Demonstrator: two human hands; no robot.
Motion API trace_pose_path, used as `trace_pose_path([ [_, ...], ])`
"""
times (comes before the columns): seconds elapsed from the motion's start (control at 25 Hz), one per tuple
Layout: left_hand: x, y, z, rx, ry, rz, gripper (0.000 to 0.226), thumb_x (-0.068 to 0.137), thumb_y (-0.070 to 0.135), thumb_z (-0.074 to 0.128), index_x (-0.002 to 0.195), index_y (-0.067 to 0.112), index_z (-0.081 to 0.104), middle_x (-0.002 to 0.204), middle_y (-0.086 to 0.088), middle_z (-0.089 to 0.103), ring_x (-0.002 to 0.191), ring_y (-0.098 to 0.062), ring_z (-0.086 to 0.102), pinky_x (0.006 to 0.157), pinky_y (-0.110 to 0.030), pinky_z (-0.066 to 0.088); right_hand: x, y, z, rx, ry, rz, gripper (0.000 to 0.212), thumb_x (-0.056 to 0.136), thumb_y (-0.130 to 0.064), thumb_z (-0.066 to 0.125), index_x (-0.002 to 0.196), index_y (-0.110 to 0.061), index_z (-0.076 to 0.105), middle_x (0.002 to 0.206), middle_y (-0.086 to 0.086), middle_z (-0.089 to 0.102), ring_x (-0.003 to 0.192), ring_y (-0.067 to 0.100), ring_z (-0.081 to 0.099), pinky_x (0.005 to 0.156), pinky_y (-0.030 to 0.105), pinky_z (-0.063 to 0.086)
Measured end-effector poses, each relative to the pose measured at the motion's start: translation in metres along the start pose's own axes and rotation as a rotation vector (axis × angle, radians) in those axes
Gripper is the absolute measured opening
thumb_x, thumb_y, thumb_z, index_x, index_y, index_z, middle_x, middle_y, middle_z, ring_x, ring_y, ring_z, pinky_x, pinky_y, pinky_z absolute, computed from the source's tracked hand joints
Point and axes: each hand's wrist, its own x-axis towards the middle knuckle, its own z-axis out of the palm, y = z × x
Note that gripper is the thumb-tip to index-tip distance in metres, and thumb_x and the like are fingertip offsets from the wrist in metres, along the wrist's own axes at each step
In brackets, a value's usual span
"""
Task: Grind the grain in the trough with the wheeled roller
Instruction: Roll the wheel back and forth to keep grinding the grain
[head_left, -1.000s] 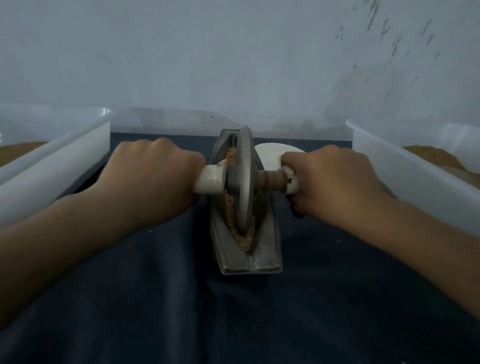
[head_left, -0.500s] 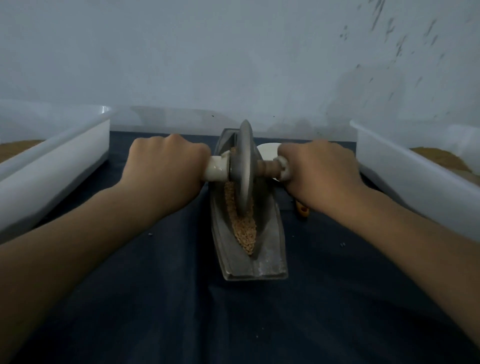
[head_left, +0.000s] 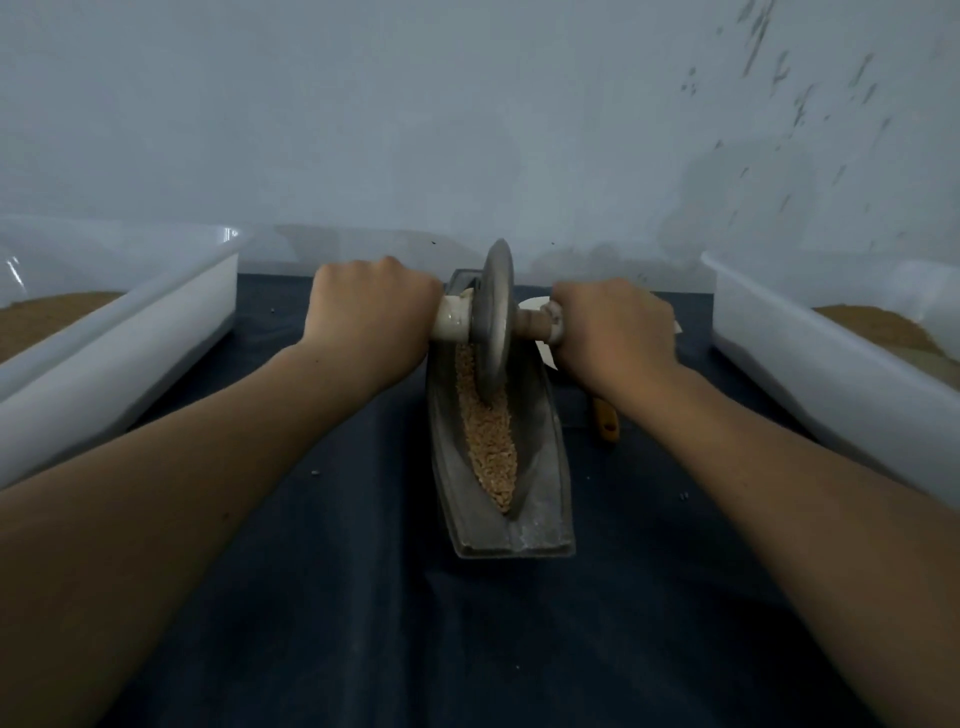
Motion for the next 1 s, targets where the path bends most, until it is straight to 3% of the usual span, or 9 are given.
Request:
trace_pose_path([
  [0.08, -0.013, -0.003, -0.002, -0.013, 0.022, 0.02, 0.007, 0.087, 0.023, 0.06, 0.083, 0.023, 0.054, 0.065, 0.001, 0.042, 0.061, -0.028, 0.053, 0.052, -0.031, 0.029, -0.013, 0.004, -0.007, -0.004, 0.017, -0.037, 0.017, 0.083, -0.028, 0.064, 0.078, -0.028, 0.048, 0.066, -0.005, 0.045, 0.065, 0.022, 0.05, 0.05, 0.028, 0.025],
  [0.2, -0.048, -0.013, -0.014, -0.014, 0.12, 0.118, 0.041, 0.07, 0.03, 0.074, 0.071, 0.025, 0.033, 0.056, 0.006, 0.017, 0.046, -0.02, 0.022, 0.048, -0.023, 0.012, -0.049, 0.015, -0.026, -0.051, 0.084, -0.158, 0.037, 0.07, -0.029, 0.071, 0.065, -0.03, 0.034, 0.056, -0.011, 0.036, 0.047, 0.01, 0.031, 0.047, 0.022, 0.015],
  [0.28, -0.058, -0.019, -0.024, -0.049, 0.185, 0.159, 0.052, 0.056, 0.028, 0.08, 0.068, 0.025, 0.029, 0.055, 0.007, 0.01, 0.044, -0.016, 0.013, 0.051, -0.018, 0.007, -0.065, 0.021, -0.037, -0.029, 0.124, -0.196, 0.034, 0.058, -0.033, 0.07, 0.063, -0.034, 0.037, 0.05, -0.015, 0.027, 0.044, 0.003, 0.021, 0.048, 0.016, 0.012],
  [0.4, -0.047, -0.012, -0.021, 0.039, 0.091, 0.119, 0.044, 0.06, 0.023, 0.077, 0.067, 0.025, 0.033, 0.05, -0.003, 0.022, 0.037, -0.026, 0.039, 0.049, -0.02, 0.01, -0.058, 0.017, -0.028, -0.044, 0.048, -0.106, 0.028, 0.059, -0.034, 0.069, 0.062, -0.032, 0.042, 0.052, -0.013, 0.033, 0.045, 0.006, 0.026, 0.048, 0.018, 0.015],
  [0.48, -0.027, -0.003, -0.002, 0.035, 0.092, 0.089, 0.023, 0.077, 0.022, 0.067, 0.072, 0.022, 0.046, 0.06, -0.005, 0.046, 0.057, -0.033, 0.059, 0.048, -0.027, 0.021, -0.034, 0.009, -0.016, -0.035, 0.002, -0.021, 0.022, 0.071, -0.032, 0.068, 0.067, -0.029, 0.047, 0.06, -0.007, 0.044, 0.051, 0.015, 0.038, 0.048, 0.023, 0.021],
  [0.6, 0.002, -0.001, 0.009, -0.022, 0.042, 0.015, 0.006, 0.087, 0.019, 0.057, 0.09, 0.021, 0.062, 0.08, -0.007, 0.061, 0.074, -0.035, 0.064, 0.056, -0.033, 0.034, 0.0, -0.001, -0.007, -0.024, -0.024, 0.009, 0.005, 0.082, -0.027, 0.066, 0.083, -0.026, 0.06, 0.069, -0.002, 0.051, 0.064, 0.021, 0.048, 0.053, 0.028, 0.03],
  [0.72, -0.009, -0.007, 0.011, -0.081, 0.041, -0.001, 0.007, 0.087, 0.025, 0.059, 0.084, 0.021, 0.055, 0.072, -0.004, 0.053, 0.069, -0.034, 0.06, 0.056, -0.033, 0.033, 0.0, -0.003, -0.014, -0.032, -0.025, -0.053, 0.018, 0.082, -0.02, 0.068, 0.077, -0.026, 0.051, 0.07, -0.003, 0.05, 0.064, 0.02, 0.048, 0.052, 0.027, 0.027],
  [0.84, -0.045, -0.013, -0.001, -0.062, 0.141, 0.107, 0.034, 0.077, 0.033, 0.069, 0.071, 0.024, 0.037, 0.057, 0.003, 0.028, 0.045, -0.028, 0.042, 0.048, -0.027, 0.021, -0.031, 0.007, -0.03, -0.045, -0.011, -0.133, 0.032, 0.075, -0.026, 0.069, 0.065, -0.028, 0.038, 0.064, -0.008, 0.046, 0.055, 0.014, 0.04, 0.048, 0.025, 0.022],
  [1.0, -0.057, -0.023, -0.009, -0.07, 0.191, 0.177, 0.039, 0.063, 0.031, 0.077, 0.066, 0.022, 0.039, 0.054, 0.004, 0.02, 0.038, -0.023, 0.028, 0.05, -0.02, 0.011, -0.058, 0.017, -0.041, -0.04, 0.023, -0.193, 0.041, 0.059, -0.029, 0.07, 0.059, -0.034, 0.029, 0.054, -0.011, 0.036, 0.047, 0.008, 0.029, 0.047, 0.02, 0.016],
])
